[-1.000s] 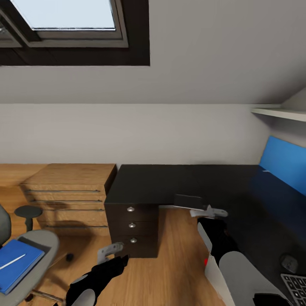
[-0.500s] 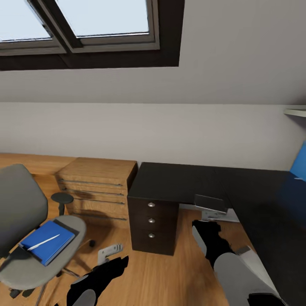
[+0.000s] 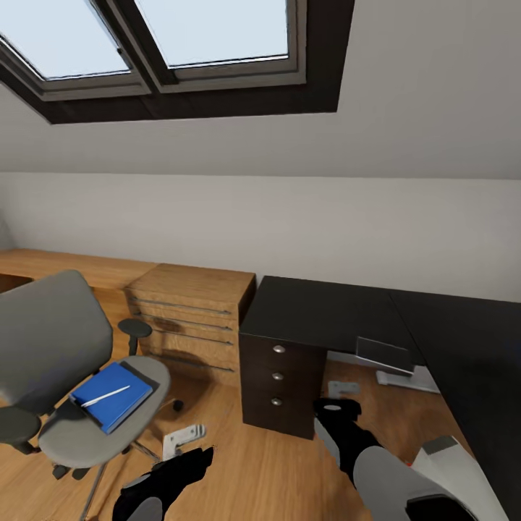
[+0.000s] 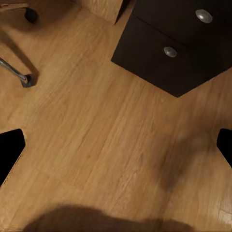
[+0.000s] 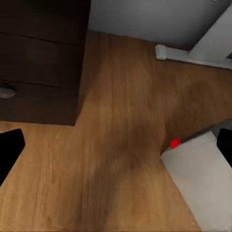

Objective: In the bedroom, organize the workspace by keeping the computer under the desk, ensuring the monitor is on the desk, placing the keyboard on the desk next to the monitor, placing the mouse on the desk next to the keyboard, moving the folder from the swivel chair onto the desk next to the mouse, stacking the notebook on top of the folder with the pen on top of the notebook, and positioning the swivel chair next to the desk.

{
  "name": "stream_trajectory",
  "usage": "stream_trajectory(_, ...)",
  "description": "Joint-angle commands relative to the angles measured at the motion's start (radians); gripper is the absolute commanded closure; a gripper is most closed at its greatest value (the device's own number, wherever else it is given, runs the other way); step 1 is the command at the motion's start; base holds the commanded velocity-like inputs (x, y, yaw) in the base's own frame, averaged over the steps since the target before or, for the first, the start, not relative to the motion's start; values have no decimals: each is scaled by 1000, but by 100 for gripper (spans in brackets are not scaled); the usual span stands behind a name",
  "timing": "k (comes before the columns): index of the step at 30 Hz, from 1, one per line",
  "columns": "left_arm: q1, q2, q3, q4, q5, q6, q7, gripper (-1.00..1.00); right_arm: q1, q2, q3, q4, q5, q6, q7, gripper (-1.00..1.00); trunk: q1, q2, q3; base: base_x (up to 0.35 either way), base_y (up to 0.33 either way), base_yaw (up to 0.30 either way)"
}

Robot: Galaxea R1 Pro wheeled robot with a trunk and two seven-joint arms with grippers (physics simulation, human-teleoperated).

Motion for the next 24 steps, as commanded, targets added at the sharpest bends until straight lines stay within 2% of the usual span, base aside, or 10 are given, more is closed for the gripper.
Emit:
stream_trajectory(1, -1, 2, -15, 28, 4, 1, 7, -100, 1, 1, 10, 60, -3, -43, 10, -100, 0, -1, -1, 0, 0, 46)
stream_trajectory(7, -1, 4, -78, 147, 5, -6, 5, -100, 4, 1, 12, 219, -1, -221, 59, -100, 0, -1, -1, 0, 0, 22)
stream_trajectory(9, -1, 2, -126, 232, 3, -39, 4, -100, 7, -1, 12, 265, 0, -289, 70, -100, 0, -1, -1, 0, 0, 7)
stream_trajectory(13, 0, 1, -205, 327, 3, -143, 1, -100, 28, -4, 12, 294, 1, -335, 77, -100, 0, -1, -1, 0, 0, 4)
stream_trajectory(14, 0, 2, -247, 358, 5, -207, 0, -100, 44, -5, 12, 301, 2, -347, 80, -100, 0, -1, -1, 0, 0, 2)
stream_trajectory(15, 0, 3, -267, 371, 6, -239, -1, -100, 53, -6, 12, 303, 3, -351, 81, -100, 0, -1, -1, 0, 0, 1)
stream_trajectory(16, 0, 4, -301, 392, 8, -297, -1, -100, 67, -6, 13, 306, 3, -358, 82, -100, 0, -1, -1, 0, 0, 0)
stream_trajectory(22, 0, -1, -370, 485, 10, -394, -10, -100, 107, -7, 13, 311, 2, -391, 85, -100, 0, -1, -1, 0, 0, 0)
stream_trajectory(24, 0, -5, -387, 524, 11, -412, -34, -100, 123, -7, 13, 315, -2, -438, 85, -100, 0, -1, -1, 0, 0, 0)
